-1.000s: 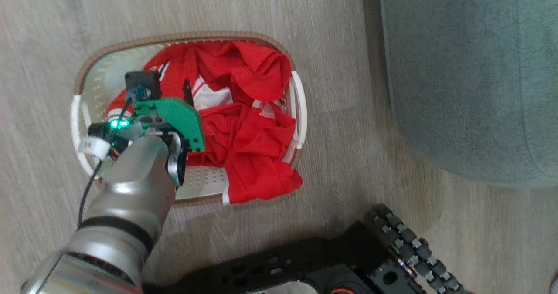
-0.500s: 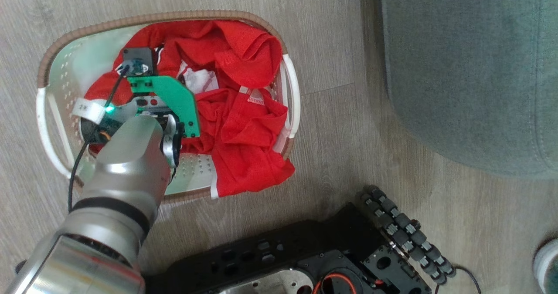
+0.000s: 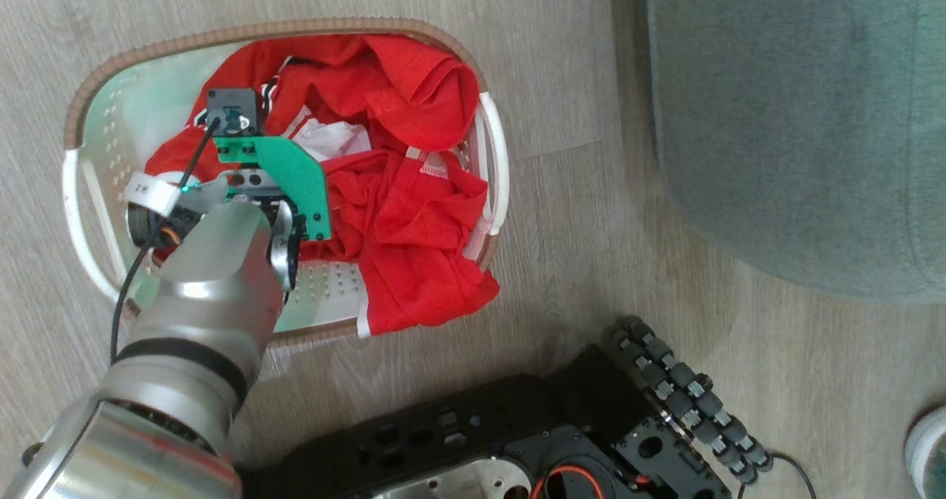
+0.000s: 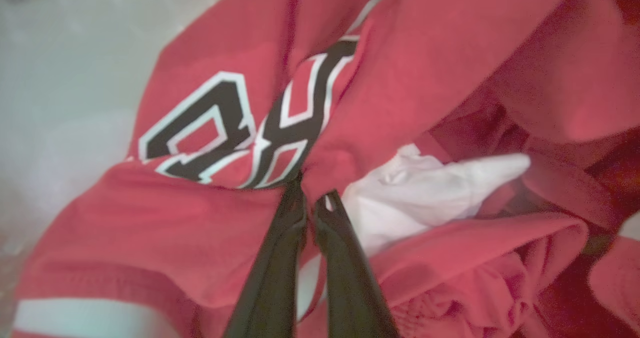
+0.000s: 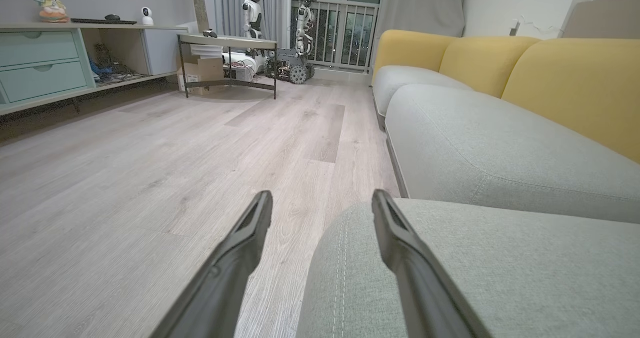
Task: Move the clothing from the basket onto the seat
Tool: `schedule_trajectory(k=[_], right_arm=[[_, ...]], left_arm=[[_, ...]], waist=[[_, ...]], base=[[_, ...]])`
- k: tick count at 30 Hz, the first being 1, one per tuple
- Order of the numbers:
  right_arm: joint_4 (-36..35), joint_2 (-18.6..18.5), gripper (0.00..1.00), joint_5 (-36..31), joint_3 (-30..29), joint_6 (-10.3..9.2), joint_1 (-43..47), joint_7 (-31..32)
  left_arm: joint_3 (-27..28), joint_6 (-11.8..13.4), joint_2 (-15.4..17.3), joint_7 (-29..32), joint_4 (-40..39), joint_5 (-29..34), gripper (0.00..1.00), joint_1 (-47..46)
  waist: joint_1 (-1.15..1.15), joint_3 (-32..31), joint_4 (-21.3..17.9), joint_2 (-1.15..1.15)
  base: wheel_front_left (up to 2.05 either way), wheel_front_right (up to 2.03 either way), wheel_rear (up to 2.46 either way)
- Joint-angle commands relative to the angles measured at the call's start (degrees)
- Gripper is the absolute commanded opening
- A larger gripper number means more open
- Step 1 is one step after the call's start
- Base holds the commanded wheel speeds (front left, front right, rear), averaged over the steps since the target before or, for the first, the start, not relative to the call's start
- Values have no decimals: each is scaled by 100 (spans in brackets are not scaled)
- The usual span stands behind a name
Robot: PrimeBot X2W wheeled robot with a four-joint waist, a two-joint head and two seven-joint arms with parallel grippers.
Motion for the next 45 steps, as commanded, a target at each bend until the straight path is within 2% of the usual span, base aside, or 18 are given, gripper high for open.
schedule_trajectory(k=[1,7,15,22,30,38,45], right_arm=[[-108,-48,100,13,51,-1,96,-27],[18,-8,100,-31,181,-1,152,-27],[275,-7,100,-102,498,-1,490,-27],[480,53,100,-176,700,-1,799,-27],[700,182,100,-315,913,-1,1241,-27],[899,384,100,-424,1075,-1,1701,-27],[1072,543,100,-536,1299,-1,2063,-27]], left_arm=[[50,-74,129,-106,-33,-12,0,181],[30,-259,118,-392,-31,-68,0,474],[-26,-573,81,-1040,-34,-93,0,896],[12,-738,61,-1190,-218,-92,0,1183],[426,-703,304,-1197,-1368,199,0,1735],[943,-592,495,-1197,-3052,811,0,2423],[1050,-648,596,-1198,-4340,1217,0,2763]], waist=[[0,-123,-34,0],[0,-692,-19,0],[0,-1870,166,0],[0,-2700,347,0],[0,-3621,540,0],[0,-4354,736,0],[0,-4907,877,0]], base=[[0,0,0],[0,0,0],[0,0,0],[0,0,0],[0,0,0],[0,0,0],[0,0,0]])
